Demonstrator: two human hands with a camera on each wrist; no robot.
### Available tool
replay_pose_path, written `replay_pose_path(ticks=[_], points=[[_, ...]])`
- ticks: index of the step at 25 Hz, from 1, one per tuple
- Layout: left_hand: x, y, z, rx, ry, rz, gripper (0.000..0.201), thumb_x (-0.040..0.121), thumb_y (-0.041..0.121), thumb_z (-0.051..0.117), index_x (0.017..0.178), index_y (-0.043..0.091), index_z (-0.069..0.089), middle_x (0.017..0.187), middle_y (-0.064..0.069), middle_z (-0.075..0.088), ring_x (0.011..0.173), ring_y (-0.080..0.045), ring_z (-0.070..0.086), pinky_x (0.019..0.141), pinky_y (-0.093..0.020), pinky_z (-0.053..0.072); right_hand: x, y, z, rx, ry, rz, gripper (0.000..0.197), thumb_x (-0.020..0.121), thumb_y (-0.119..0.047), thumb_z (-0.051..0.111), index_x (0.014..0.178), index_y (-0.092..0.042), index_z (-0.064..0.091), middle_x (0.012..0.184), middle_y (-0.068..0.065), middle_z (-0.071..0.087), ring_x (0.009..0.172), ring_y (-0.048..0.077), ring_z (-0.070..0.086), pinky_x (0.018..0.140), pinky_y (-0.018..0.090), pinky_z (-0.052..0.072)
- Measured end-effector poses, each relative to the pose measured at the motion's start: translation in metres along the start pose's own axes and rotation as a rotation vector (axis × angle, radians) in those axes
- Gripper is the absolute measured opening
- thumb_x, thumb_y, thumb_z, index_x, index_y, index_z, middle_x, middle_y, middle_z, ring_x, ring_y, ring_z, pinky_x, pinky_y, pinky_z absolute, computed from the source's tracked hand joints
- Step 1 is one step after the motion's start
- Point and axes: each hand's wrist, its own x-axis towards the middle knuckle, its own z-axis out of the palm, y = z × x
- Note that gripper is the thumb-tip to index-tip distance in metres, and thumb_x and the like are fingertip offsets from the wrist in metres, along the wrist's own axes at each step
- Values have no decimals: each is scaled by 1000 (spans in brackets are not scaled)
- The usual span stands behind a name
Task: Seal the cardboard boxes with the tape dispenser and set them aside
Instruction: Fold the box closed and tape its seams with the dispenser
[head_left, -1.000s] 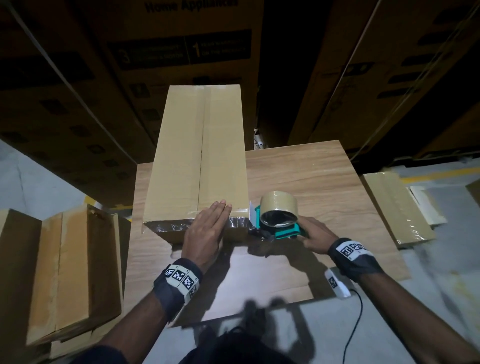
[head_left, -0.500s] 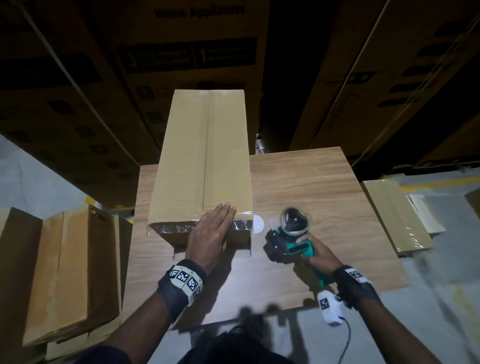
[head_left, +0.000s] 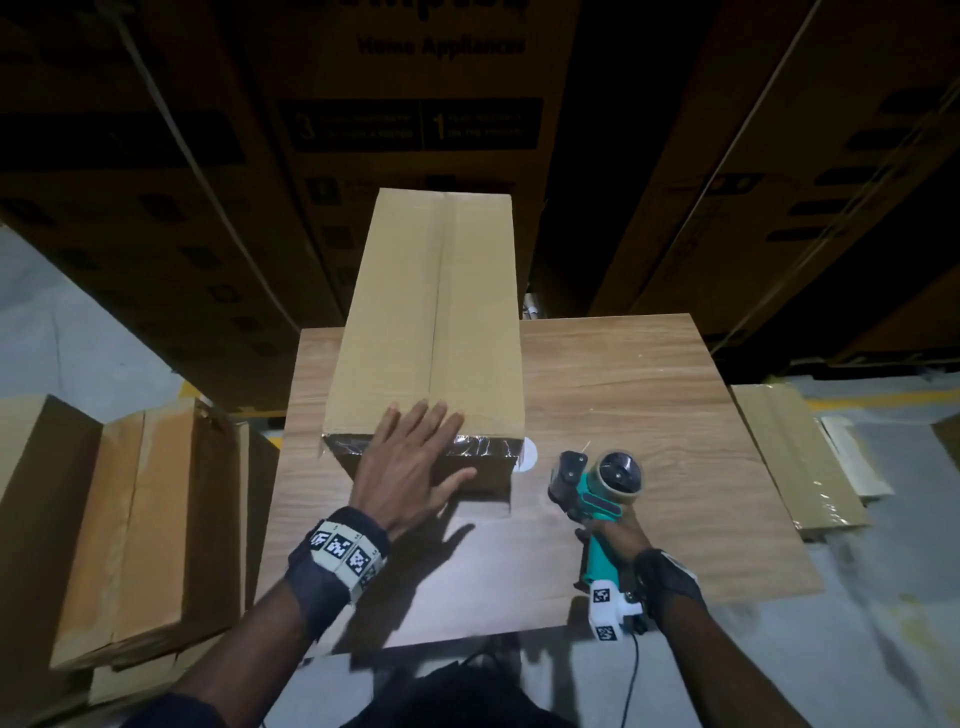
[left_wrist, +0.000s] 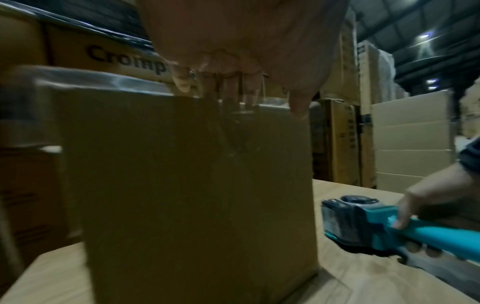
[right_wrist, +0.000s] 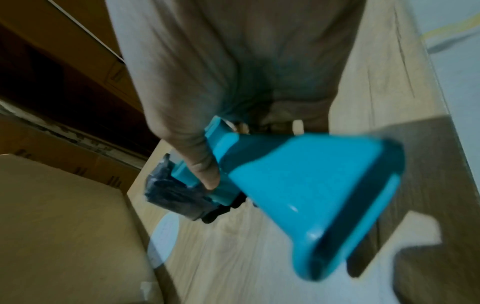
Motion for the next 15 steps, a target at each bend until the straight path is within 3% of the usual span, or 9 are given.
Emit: replay_pose_path(ticks=[1, 3, 5, 7, 9, 11, 15], points=[[-8, -12, -8, -28, 13, -30, 80, 96, 79, 26, 157, 27, 34, 160, -6, 39, 149, -26, 36, 125, -53, 19, 0, 2, -1, -42, 24, 6, 81, 54, -26, 98, 120, -12, 54, 111, 16, 70, 90, 32, 69, 86, 45, 57], [-29, -38, -25, -126, 86, -76, 77, 94, 79, 35, 152, 28, 43, 156, -4, 44, 147, -25, 40, 122, -56, 26, -21, -8, -9, -328, 135, 8, 68, 73, -40, 90, 121, -21, 45, 113, 7, 64, 104, 34, 65, 91, 39, 52], [-52, -67, -43, -247, 152, -163, 63, 98, 64, 45, 149, 28, 49, 151, -6, 52, 141, -25, 48, 115, -54, 37, -57, -30, -15, -571, 319, -210, 59, 80, -40, 84, 123, -24, 47, 113, 8, 66, 107, 35, 65, 88, 39, 52], [-68, -98, -57, -314, 184, -267, 48, 100, 37, 59, 146, 29, 52, 138, -11, 64, 125, -30, 61, 102, -49, 49, -82, -62, -14, -590, 438, -516, 54, 83, -33, 82, 125, -30, 49, 114, 3, 69, 102, 29, 67, 86, 44, 56], [-74, -124, -65, -291, 72, -350, 66, 93, 11, 70, 149, 35, 47, 126, -12, 70, 110, -31, 67, 92, -47, 55, -101, -105, -8, -635, 324, -768, 59, 87, -23, 79, 133, -37, 46, 101, -6, 68, 86, 16, 68, 78, 43, 60], [-67, -138, -67, -268, -60, -327, 82, 88, -3, 69, 152, 40, 40, 125, -12, 71, 110, -29, 68, 92, -48, 58, -110, -145, 4, -798, 153, -905, 76, 88, -17, 77, 145, -44, 35, 93, -12, 64, 79, 6, 66, 73, 34, 60], [-42, -146, -60, -428, -194, -159, 79, 90, -10, 64, 148, 40, 44, 129, -7, 70, 117, -15, 67, 101, -43, 56, -105, -189, 33, -1155, -97, -1075, 108, 85, -13, 80, 154, -58, 10, 98, -6, 75, 81, 11, 70, 76, 33, 59]])
